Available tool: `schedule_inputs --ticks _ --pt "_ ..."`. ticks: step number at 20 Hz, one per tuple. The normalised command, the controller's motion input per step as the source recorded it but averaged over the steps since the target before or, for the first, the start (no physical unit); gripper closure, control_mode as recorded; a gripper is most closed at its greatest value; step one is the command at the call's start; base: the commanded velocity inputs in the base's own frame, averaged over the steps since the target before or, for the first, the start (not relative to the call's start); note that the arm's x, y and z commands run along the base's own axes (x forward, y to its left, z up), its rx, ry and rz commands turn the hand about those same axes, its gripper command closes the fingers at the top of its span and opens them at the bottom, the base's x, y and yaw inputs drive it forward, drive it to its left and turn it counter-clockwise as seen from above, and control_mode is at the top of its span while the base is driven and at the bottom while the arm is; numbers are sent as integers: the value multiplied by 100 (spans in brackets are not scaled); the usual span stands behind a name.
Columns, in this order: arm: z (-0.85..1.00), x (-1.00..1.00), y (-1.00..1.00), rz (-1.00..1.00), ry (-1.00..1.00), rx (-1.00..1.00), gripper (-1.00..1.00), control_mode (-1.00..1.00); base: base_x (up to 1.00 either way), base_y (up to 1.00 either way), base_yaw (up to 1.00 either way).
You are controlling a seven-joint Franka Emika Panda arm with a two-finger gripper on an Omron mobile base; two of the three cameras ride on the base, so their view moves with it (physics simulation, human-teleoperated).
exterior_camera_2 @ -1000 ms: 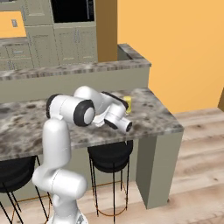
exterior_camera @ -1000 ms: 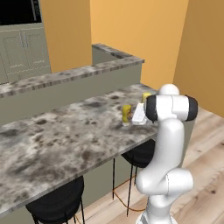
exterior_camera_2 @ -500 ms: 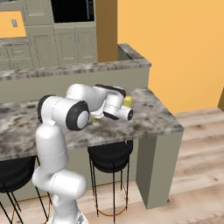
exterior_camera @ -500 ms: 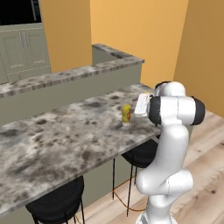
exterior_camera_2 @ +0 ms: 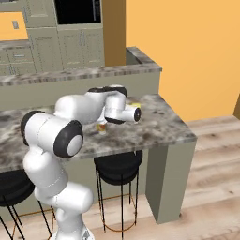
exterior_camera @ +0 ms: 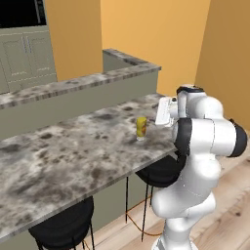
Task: The dining table condiment station is running low on mustard. Refill the condiment station by opening the cabinet and taking the mustard from the cabinet and placing it on the dining table.
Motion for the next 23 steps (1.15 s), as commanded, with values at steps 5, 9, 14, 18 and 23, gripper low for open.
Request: schedule_inputs --ticks 5,9,14,18,23 --pt "56 -64 26 -5 -9 -21 -100 -100 0 0 0" --pt "47 -85 27 -13 -5 -19 -100 -100 0 0 0" --pt "44 -92 35 -17 -12 -24 -100 -100 0 0 0" --pt "42 -93 42 -19 -20 -31 -100 -100 0 0 0" --pt "39 -97 47 -16 -32 -35 -100 -100 0 0 0"
